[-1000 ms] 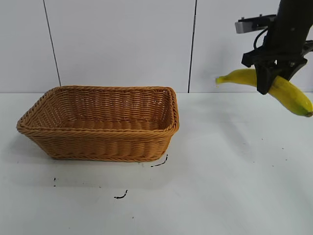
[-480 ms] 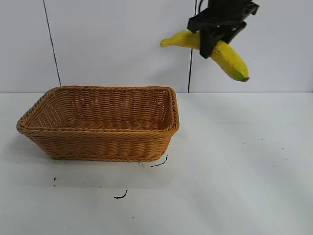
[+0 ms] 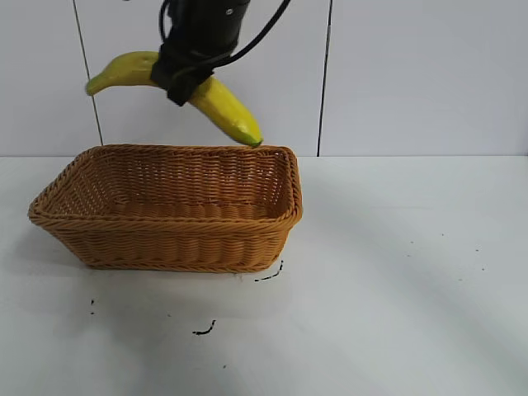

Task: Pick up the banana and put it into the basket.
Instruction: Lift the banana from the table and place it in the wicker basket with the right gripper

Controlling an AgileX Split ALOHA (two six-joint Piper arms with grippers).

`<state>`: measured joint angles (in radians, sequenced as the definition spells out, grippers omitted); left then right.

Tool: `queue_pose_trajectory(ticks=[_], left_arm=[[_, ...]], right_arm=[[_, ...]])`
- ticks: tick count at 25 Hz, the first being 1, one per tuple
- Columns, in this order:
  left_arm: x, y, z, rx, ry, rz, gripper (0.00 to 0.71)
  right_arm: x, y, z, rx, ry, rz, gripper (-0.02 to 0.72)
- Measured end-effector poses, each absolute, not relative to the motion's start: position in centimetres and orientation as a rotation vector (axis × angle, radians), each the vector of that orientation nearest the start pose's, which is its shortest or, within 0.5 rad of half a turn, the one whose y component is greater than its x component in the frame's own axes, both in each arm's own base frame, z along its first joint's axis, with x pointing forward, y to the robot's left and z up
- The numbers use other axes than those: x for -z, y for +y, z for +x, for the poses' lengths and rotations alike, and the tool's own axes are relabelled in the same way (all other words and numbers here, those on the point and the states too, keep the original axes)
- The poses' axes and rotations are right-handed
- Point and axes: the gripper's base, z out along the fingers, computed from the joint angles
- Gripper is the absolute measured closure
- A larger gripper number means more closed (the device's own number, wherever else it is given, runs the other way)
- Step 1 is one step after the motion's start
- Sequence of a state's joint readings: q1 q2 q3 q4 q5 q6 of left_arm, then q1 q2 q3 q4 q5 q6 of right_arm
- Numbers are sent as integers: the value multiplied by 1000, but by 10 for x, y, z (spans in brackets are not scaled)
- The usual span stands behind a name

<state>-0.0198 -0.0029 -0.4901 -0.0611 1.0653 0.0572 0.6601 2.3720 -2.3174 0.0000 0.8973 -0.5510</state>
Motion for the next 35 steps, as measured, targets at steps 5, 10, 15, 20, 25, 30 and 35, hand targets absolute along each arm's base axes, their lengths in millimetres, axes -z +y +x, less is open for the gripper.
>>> queue_pose_trajectory(ticks=[5, 10, 15, 20, 25, 30, 35], left_arm=[[-274, -5, -5, 50, 2053, 82, 15], [-274, -5, -5, 50, 2053, 82, 15], [-274, -5, -5, 50, 2053, 82, 15], [-274, -5, -5, 50, 2053, 82, 15], [-274, -5, -5, 50, 2053, 82, 15], [-274, -5, -5, 50, 2053, 82, 15], [-274, -5, -5, 50, 2053, 82, 15]], right_arm=[[-218, 342, 430, -38, 2007, -1429, 386], [-184, 344, 435, -14, 2044, -1469, 386], [-169, 345, 438, -13, 2051, -1468, 386], [-168, 345, 440, -17, 2044, -1458, 386], [-168, 346, 440, -36, 2054, -1442, 300], [-168, 346, 440, -58, 2080, -1389, 102], [-173, 344, 440, -101, 2172, -1247, 78]])
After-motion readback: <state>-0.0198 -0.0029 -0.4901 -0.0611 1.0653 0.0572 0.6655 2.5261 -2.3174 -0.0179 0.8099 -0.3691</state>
